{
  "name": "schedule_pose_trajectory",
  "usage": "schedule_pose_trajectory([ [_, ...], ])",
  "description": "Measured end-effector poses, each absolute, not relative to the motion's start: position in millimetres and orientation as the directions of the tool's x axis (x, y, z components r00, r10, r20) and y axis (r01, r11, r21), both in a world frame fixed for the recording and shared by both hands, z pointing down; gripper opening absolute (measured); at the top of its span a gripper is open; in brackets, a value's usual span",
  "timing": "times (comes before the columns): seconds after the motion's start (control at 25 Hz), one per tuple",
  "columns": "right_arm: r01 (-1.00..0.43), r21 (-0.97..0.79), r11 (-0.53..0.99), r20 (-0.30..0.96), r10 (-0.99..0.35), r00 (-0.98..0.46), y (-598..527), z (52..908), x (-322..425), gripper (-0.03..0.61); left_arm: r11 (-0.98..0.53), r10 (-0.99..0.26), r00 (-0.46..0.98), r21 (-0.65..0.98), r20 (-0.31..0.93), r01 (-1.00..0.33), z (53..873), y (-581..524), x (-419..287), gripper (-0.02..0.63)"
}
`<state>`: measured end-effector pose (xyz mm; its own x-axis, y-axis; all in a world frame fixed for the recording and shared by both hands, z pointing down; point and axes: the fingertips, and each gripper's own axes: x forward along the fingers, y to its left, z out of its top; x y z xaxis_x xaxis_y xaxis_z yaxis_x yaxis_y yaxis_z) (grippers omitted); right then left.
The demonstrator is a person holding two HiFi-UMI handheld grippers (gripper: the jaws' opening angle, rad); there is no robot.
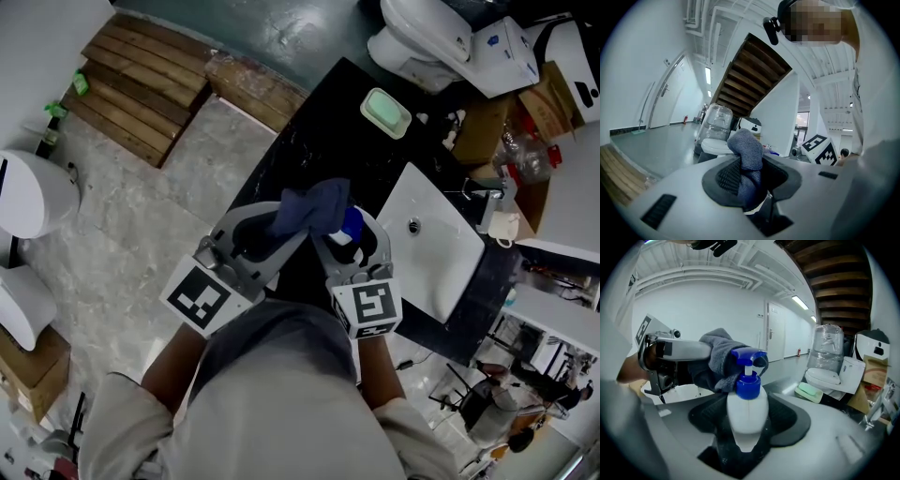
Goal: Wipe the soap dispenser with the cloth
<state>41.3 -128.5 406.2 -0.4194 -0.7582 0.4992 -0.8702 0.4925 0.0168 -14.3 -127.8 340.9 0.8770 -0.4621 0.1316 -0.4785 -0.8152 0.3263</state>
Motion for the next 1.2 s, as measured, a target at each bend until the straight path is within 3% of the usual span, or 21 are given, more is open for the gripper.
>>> schedule_pose_trajectory([
  [1.2,-0.867,0.015,0.498,0.505,-0.752,-0.424,-128.3,406.3,39.4,0.250,-0.763,-0.475,0.841,0.355,0.259,-0.540,411.2,-151.0,-27.3,0.101],
])
